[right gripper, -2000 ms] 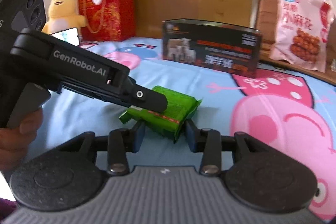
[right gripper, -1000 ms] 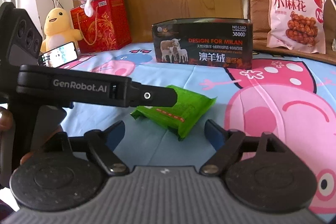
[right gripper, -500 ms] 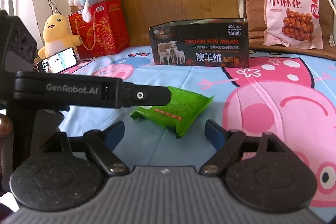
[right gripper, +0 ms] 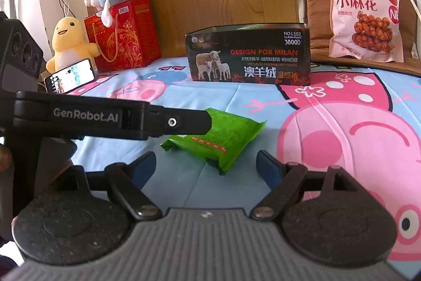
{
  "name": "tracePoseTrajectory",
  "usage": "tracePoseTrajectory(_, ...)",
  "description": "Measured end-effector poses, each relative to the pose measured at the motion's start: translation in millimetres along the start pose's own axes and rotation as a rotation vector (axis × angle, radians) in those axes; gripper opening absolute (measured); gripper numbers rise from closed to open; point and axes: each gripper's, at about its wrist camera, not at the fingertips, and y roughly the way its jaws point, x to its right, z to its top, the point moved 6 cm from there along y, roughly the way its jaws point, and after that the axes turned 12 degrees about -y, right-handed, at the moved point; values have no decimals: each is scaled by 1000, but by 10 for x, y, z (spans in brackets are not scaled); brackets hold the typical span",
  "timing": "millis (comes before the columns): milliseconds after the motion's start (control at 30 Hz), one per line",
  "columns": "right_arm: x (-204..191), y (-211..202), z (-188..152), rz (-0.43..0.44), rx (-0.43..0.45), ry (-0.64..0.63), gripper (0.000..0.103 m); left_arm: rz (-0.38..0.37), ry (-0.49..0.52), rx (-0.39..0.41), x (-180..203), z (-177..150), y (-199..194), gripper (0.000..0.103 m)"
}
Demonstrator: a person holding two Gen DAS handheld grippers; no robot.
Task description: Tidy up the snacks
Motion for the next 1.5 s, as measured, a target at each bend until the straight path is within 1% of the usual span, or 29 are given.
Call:
tracePoseTrajectory(233,-3,-3,0,-6,0,5,85,15,9,7,-1,1,1,64)
tracePoseTrajectory(300,0,-3,-1,-6,1,5,85,23,19,14,9,0,-1,67)
tracePoseTrajectory(367,4,-2,-1,-4,0,4,85,28,34,27,27,0,-15,75)
tracePoseTrajectory(433,4,-2,-2,-4,0,4,85,28,50,40,47,-1,-33,77)
tracePoseTrajectory(600,4,-1,-1,-5,0,4,85,23,71,39,75,-6,-36,77)
tracePoseTrajectory(833,0,-2,-1,-4,1,4,85,12,37,20,27,5,-18,77)
tracePoseTrajectory(1033,-2,-3,0,-5,1,4,85,-1,21,12,8,9,-19,80)
tracePoseTrajectory(1500,-4,-5,-2,-7,2,4,85,-15,0,15,1,11,-40,81)
